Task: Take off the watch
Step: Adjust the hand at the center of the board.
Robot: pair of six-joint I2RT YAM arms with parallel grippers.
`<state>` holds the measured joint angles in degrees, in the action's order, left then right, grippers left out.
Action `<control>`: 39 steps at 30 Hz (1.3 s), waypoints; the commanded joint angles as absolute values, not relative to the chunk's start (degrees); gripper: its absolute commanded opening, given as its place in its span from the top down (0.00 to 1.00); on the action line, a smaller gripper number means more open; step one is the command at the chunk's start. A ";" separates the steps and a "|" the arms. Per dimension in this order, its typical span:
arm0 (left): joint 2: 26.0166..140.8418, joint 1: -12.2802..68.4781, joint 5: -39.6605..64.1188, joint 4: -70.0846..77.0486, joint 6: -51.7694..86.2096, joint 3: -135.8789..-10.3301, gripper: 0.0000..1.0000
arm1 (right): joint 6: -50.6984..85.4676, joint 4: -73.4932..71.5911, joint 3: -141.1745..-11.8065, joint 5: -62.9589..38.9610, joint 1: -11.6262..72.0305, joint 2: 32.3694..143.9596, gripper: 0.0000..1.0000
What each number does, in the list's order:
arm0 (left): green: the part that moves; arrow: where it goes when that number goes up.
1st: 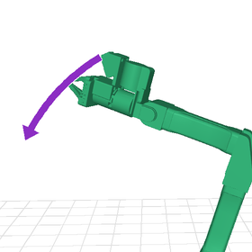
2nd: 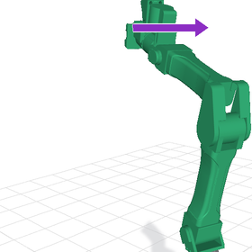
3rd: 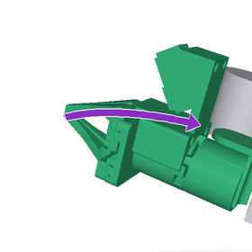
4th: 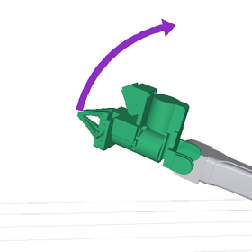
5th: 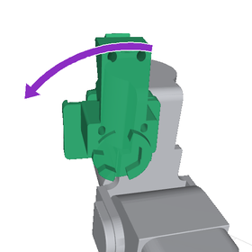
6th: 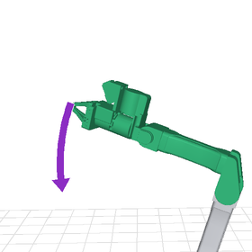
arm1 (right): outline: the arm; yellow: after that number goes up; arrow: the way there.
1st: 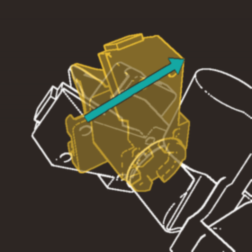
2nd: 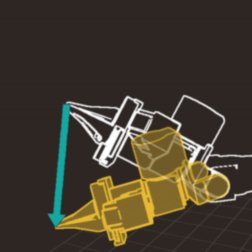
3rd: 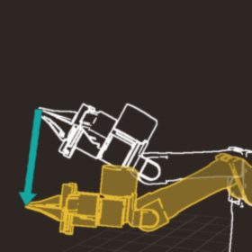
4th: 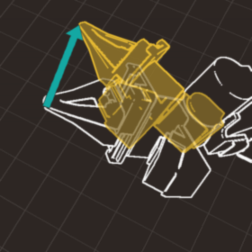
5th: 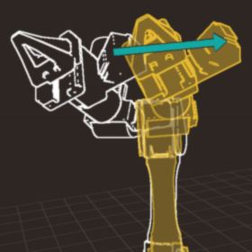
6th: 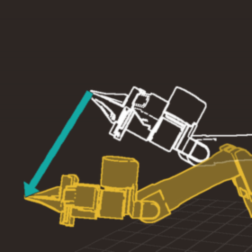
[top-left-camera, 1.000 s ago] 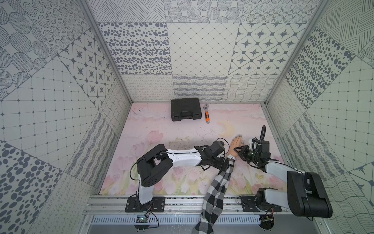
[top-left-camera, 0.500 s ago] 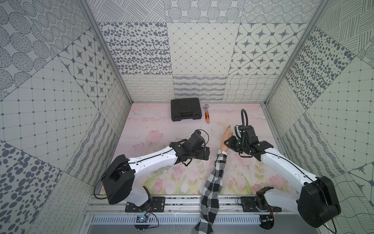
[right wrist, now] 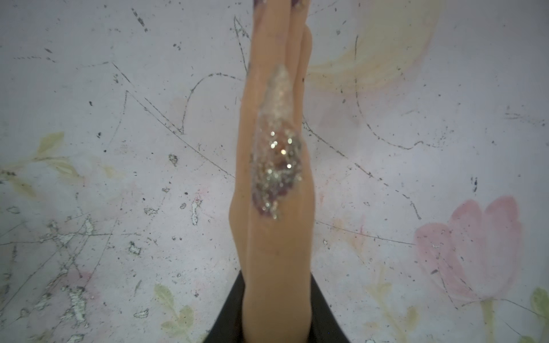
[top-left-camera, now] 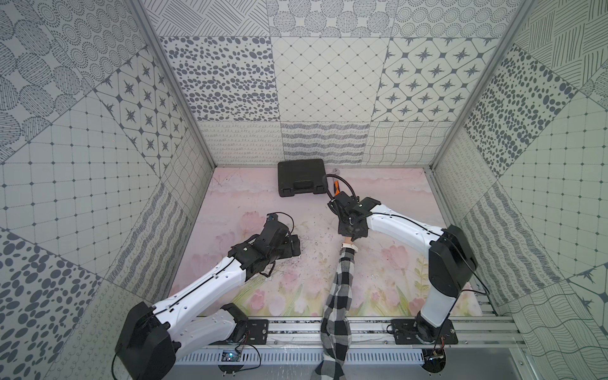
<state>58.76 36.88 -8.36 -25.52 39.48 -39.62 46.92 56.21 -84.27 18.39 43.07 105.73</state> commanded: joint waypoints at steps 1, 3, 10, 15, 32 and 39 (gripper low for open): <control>54.18 34.72 -9.67 -28.76 41.72 -36.57 0.02 | 44.77 67.37 -90.78 23.60 45.52 110.67 0.73; 52.41 34.43 -9.82 -28.98 42.54 -35.58 0.02 | 44.48 69.37 -94.82 23.97 46.71 114.16 0.72; 49.15 34.10 -9.63 -29.43 44.44 -33.32 0.02 | 43.69 73.25 -109.55 21.23 50.85 125.02 0.60; 47.26 34.10 -9.05 -30.52 46.00 -32.34 0.01 | 43.14 75.01 -119.80 17.96 53.84 131.55 0.41; 47.85 34.10 -5.81 -31.34 44.05 -33.60 0.01 | 43.35 55.16 -104.20 9.69 52.17 113.78 0.26; 63.16 33.99 -2.92 -22.73 40.82 -39.40 0.01 | 43.96 38.79 -79.11 -0.51 42.80 98.62 0.21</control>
